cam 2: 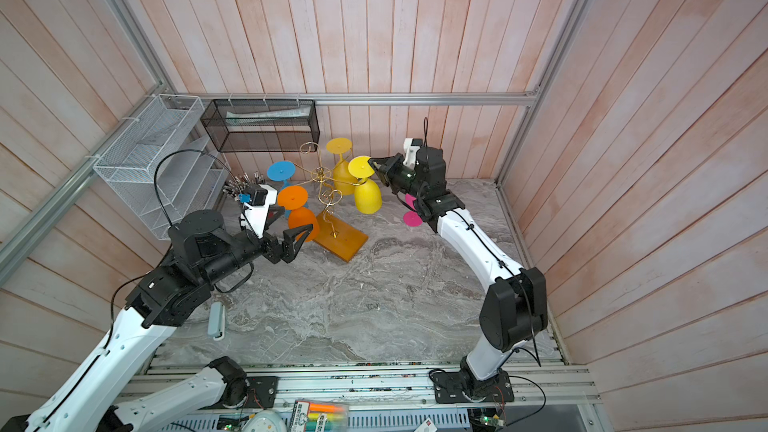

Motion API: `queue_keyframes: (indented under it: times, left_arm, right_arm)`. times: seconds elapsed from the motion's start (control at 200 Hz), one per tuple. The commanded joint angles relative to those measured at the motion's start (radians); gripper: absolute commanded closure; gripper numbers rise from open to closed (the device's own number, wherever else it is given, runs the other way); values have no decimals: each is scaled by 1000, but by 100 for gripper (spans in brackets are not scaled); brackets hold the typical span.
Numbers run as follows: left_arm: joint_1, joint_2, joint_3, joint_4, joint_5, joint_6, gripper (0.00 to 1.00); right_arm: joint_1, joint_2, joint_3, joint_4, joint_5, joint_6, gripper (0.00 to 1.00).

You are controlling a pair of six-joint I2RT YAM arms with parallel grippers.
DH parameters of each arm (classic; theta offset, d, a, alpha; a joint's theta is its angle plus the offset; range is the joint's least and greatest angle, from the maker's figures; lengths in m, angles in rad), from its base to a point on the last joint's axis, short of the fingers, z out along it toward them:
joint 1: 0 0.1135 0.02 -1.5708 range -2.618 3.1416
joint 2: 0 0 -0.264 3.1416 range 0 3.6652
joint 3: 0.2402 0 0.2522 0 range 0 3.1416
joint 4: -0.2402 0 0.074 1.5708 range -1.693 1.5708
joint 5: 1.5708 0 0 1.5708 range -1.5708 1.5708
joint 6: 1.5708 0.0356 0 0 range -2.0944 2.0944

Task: Take the wine glass off the wine glass rack
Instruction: 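Lift the yellow glass off its hook with the right gripper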

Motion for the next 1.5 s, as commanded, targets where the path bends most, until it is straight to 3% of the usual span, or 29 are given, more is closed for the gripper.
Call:
queue_keyframes:
  times: [0.0, 0.385, 0.83, 1.185, 1.496]
  left_arm:
    - [4, -10, -8, 14, -2, -7, 8]
    - [4, -6, -10, 19, -3, -20, 8]
    - [4, -20, -21, 7, -13, -15, 8]
    - [4, -12, -17, -5, -17, -2, 8]
    - [4, -7, -12, -12, -17, -1, 8]
  right_arm:
    - [7, -54, -34, 35, 24, -15, 100]
    - [38, -107, -107, 29, 48, -29, 100]
    - [82, 1, 14, -2, 56, -57, 100]
    - [63, 101, 113, -15, 42, -70, 100]
    - [15, 94, 96, 2, 40, -69, 100]
